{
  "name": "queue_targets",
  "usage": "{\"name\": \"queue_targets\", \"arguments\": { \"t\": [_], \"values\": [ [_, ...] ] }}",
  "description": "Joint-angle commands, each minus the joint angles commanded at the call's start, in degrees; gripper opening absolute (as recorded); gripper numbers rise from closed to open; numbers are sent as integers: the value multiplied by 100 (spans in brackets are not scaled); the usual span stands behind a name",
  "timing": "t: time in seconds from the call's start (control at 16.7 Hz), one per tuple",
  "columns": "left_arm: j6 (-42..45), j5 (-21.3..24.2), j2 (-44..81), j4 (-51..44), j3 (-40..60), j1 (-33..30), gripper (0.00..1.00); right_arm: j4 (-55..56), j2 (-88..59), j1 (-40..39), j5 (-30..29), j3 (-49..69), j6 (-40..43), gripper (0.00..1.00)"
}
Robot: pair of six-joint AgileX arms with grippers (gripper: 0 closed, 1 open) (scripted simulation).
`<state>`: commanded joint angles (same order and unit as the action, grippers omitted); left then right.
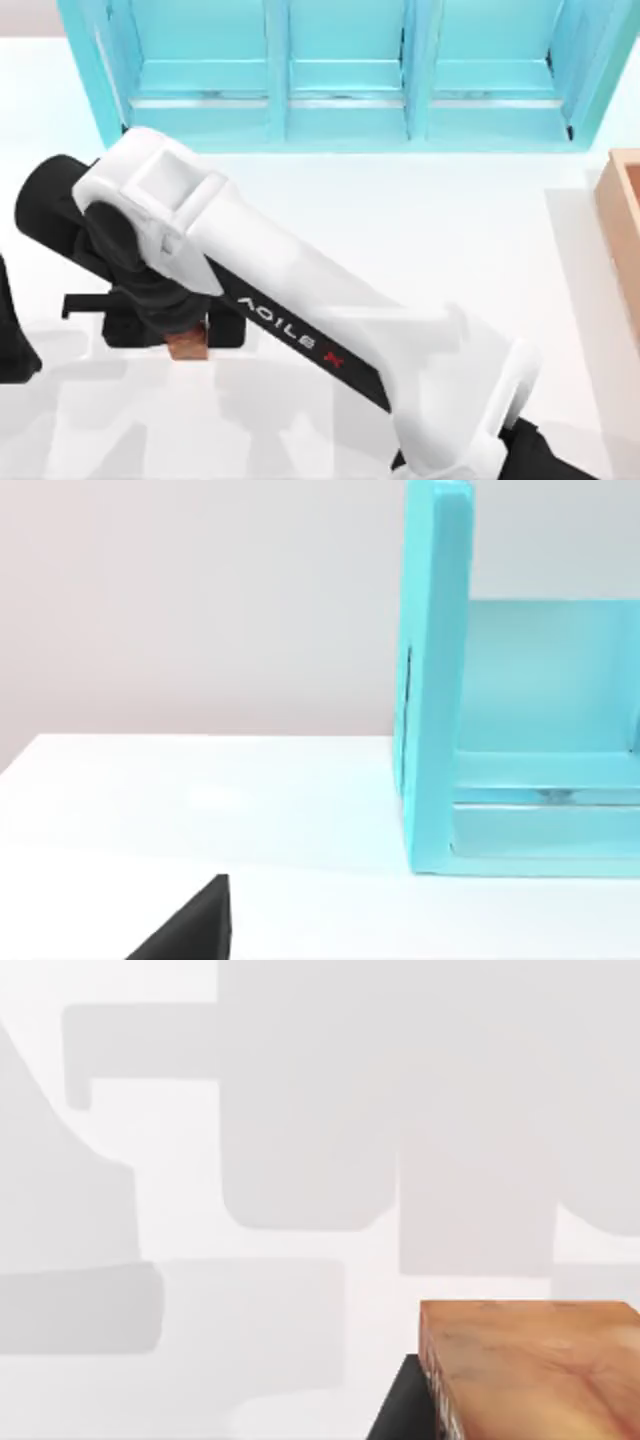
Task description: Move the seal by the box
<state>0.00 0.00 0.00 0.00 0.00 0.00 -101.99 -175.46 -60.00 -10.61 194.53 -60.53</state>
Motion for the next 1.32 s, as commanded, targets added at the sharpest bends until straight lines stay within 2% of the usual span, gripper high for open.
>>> {"name": "queue_targets", "arguments": {
  "t": [0.54, 0.72, 0.96, 1.32],
  "values": [
    [0, 0, 0, 0, 0, 0, 100, 4, 251, -6, 5, -285, -10, 0],
    [0, 0, 0, 0, 0, 0, 100, 130, 509, 216, 113, -570, 45, 0],
    [0, 0, 0, 0, 0, 0, 100, 550, 1491, 709, 288, -1695, 386, 0],
    [0, 0, 0, 0, 0, 0, 100, 1304, 3663, 1322, 412, -4482, 1143, 0]
  ]
}}
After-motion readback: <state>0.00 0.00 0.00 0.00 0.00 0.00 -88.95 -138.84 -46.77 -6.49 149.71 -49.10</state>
